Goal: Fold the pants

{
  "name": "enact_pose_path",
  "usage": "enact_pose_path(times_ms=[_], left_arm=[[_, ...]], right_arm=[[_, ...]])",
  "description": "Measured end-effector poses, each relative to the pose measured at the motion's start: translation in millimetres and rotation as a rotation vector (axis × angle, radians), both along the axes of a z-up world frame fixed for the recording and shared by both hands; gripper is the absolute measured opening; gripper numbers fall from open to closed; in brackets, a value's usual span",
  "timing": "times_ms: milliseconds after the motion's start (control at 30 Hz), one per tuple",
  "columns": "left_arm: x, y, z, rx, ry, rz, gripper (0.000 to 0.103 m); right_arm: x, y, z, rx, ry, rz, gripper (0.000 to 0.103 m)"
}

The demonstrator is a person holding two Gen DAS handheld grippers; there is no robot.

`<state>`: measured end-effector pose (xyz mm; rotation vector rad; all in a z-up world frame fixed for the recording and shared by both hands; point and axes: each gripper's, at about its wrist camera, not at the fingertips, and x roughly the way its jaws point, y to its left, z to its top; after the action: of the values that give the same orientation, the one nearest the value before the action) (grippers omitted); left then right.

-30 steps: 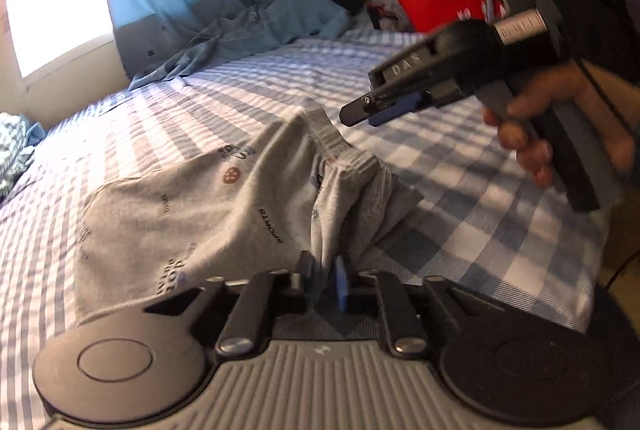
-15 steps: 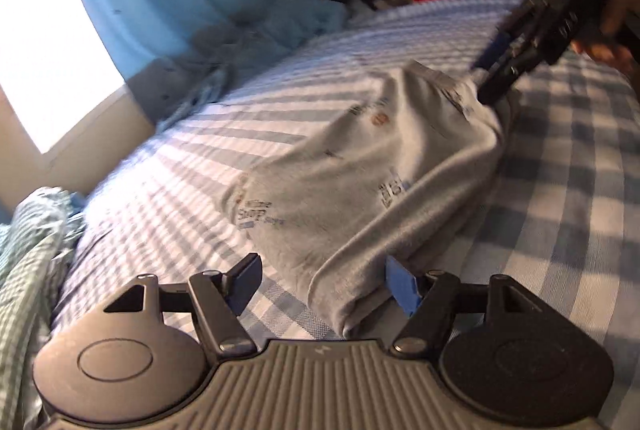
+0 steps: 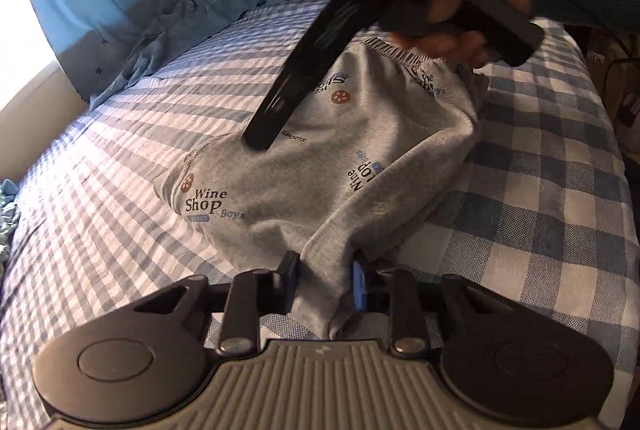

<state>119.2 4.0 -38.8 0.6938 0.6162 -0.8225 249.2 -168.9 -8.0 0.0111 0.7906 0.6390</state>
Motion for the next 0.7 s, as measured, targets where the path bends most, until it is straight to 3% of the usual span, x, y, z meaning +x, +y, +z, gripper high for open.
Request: enact_pose_path(times_ms=[67, 167, 233, 267, 300, 367, 467, 500, 567, 700], left_arm=[[-15, -2, -2, 0.032, -0.06, 0.003, 0.018], [-37, 0, -7, 0.051, -0.101, 0.028, 0.013], [-48, 6, -13, 0.047, -0.095, 0.044, 0.012], [-52, 7, -15, 0.04, -0.064, 0.048, 0.003], [-54, 10, -18, 0.027, -0.023, 0.058, 0.0], [-60, 15, -16, -0.005, -0.031, 0.096, 0.0], [-64, 23, 0, -0.092, -0.04, 0.173, 0.01], [-65, 27, 6, -0.129, -0.072, 0.203, 0.021], [-60, 32, 15, -0.151, -0.135, 0.232, 0.039], [-36, 24, 14, -0.07, -0.165, 0.159, 0.04]], right_arm=[[9, 15, -7, -0.089, 0.006, -0.01, 0.057], [14, 15, -24, -0.131, 0.022, -0.03, 0.053], [15, 9, -31, -0.125, 0.022, -0.055, 0.053], [16, 6, -33, -0.109, 0.027, -0.065, 0.053], [16, 4, -33, -0.094, 0.031, -0.074, 0.053], [15, 4, -32, -0.089, 0.025, -0.08, 0.053], [-3, 2, -18, -0.114, -0.04, -0.071, 0.059], [-14, -2, -13, -0.114, -0.072, -0.06, 0.069], [-35, -14, -4, -0.119, -0.115, -0.065, 0.075], [-65, -50, 1, -0.108, -0.102, -0.109, 0.076]])
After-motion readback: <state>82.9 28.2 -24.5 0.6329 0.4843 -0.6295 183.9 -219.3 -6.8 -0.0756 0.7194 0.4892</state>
